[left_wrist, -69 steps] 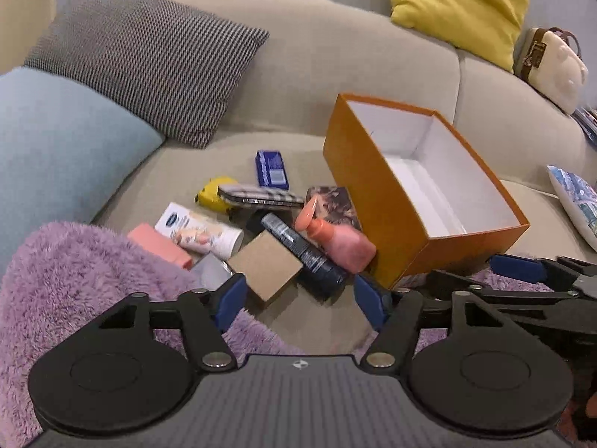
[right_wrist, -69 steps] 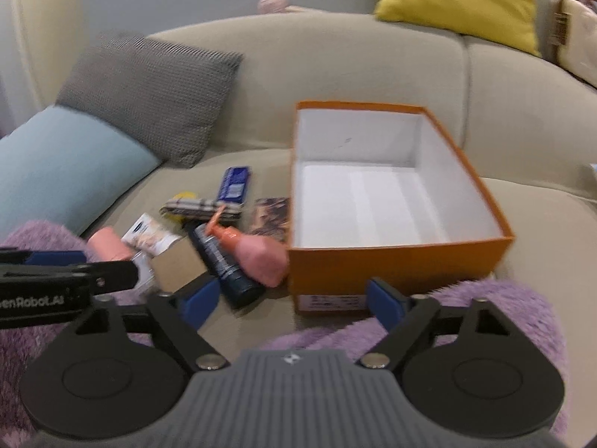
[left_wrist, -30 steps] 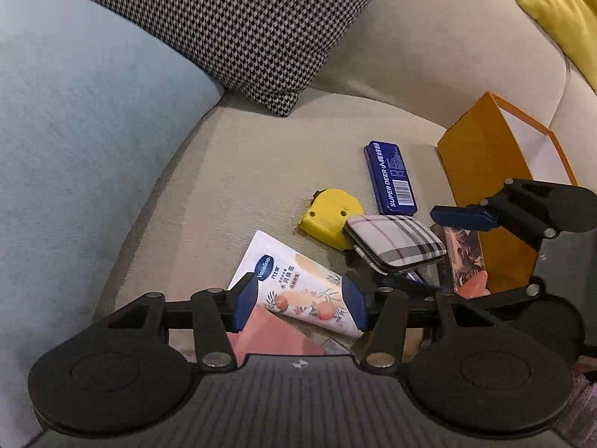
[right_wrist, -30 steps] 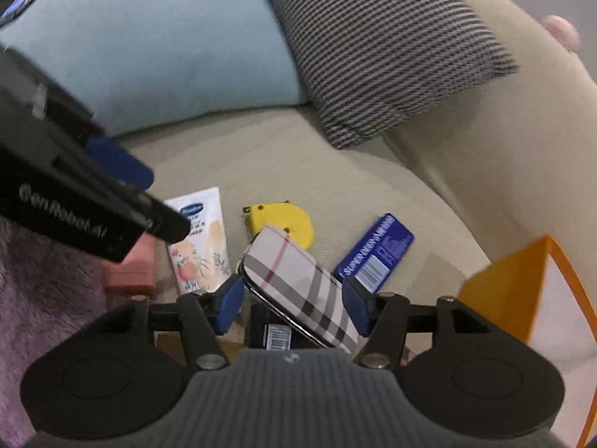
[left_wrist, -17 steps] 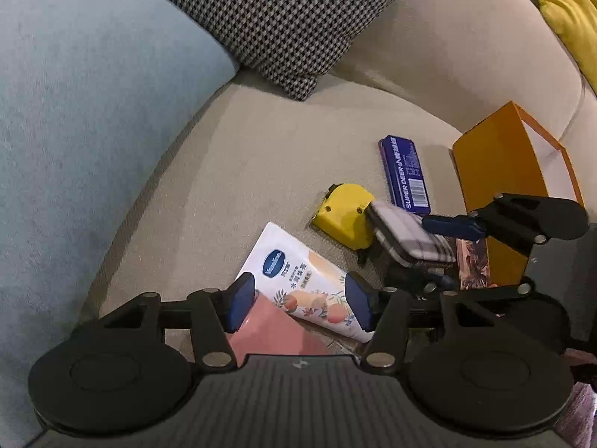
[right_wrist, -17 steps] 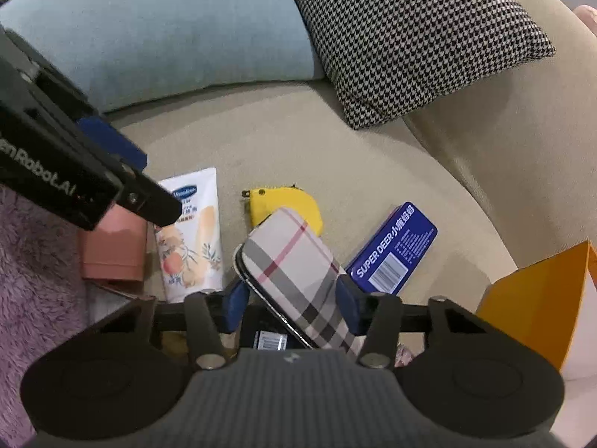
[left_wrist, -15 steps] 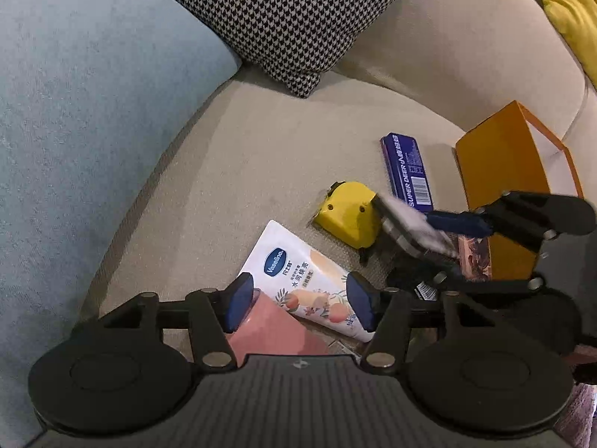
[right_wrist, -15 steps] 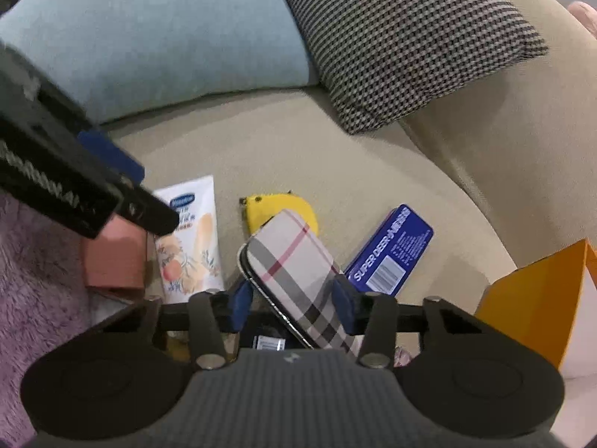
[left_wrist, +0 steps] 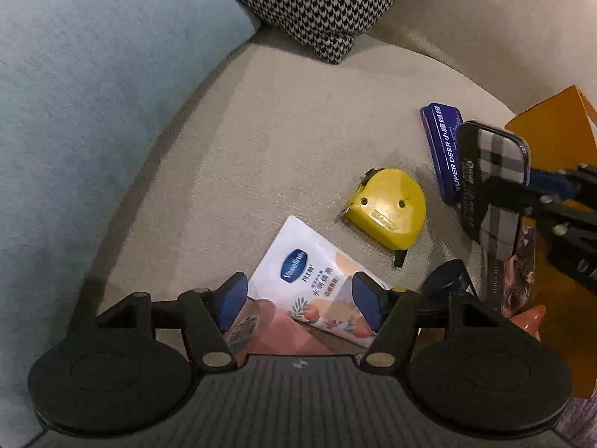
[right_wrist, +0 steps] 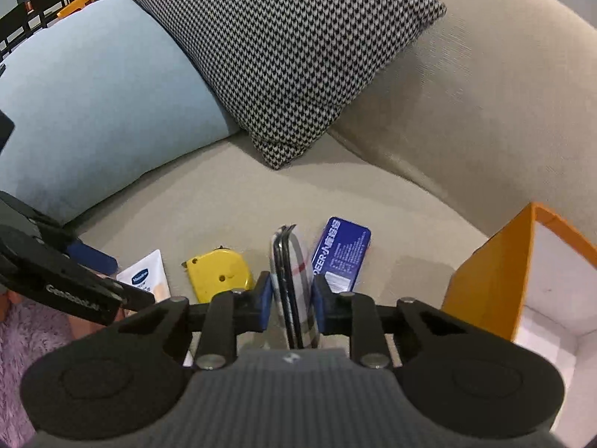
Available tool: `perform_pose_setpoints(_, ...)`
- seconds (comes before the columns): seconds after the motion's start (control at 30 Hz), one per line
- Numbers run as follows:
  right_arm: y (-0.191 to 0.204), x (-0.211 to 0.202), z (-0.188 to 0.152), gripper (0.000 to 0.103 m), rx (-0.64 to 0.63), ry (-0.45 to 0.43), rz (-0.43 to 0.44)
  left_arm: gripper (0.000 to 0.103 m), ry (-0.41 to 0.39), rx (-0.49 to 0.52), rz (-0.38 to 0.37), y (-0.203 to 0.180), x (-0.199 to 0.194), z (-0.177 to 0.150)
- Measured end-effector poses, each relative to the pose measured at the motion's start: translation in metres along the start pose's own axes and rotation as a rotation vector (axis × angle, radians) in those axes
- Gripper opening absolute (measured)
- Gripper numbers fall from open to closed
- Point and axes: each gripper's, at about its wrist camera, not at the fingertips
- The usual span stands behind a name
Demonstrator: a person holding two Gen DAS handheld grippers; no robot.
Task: Organize rigid objects
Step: 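Lift the plaid case with the right gripper while the left grasps the photo card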
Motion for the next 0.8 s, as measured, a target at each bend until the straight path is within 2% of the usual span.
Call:
perform_pose_setpoints(0.13,0.003,0.004,0.000,0.025,0.000,-0.015,-0.013,0.076,-0.049,0.031,0.001,-0.004,-0.007,-0.002)
perform_pose_setpoints(0.27,0.000,-0.006,-0.008,0.019,0.037,-0.041,-0.039,0.076,-0.084,0.064,-0.045,-0.010,-0.016,-0.009)
perform_pose_setpoints(0.37,-0.004,-0.026,-0.013,0.019,0.078,-0.079,-0.039,0.075,-0.092,0.052,-0.079,-0.010,-0.023,-0.010)
perform_pose_setpoints(0.43,-0.008,-0.038,-0.018,0.018,0.110,-0.091,-0.049,0.075,-0.095,0.042,-0.132,-0.012,-0.027,-0.007)
perform_pose_setpoints(0.57,-0.024,-0.058,-0.023,0.018,0.195,-0.122,-0.044,0.074,-0.126,0.085,-0.177,-0.036,-0.033,0.002)
perform_pose_setpoints(0.63,-0.028,-0.066,-0.024,0.018,0.224,-0.125,-0.044,0.069,-0.123,0.105,-0.181,-0.044,-0.034,0.007)
perform_pose_setpoints(0.7,-0.027,-0.072,-0.022,0.018,0.224,-0.123,-0.025,0.069,-0.117,0.112,-0.163,-0.051,-0.038,0.012)
perform_pose_setpoints(0.8,-0.017,-0.081,-0.026,0.018,0.224,-0.139,0.033,0.069,-0.086,0.124,-0.080,-0.047,-0.042,0.014)
Point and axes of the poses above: each gripper's, at about its wrist camera, not at the fingertips, and x roughly the way its jaws point, y to its left, z to its top, and after that the axes turned 12 degrees about -x, right-handed
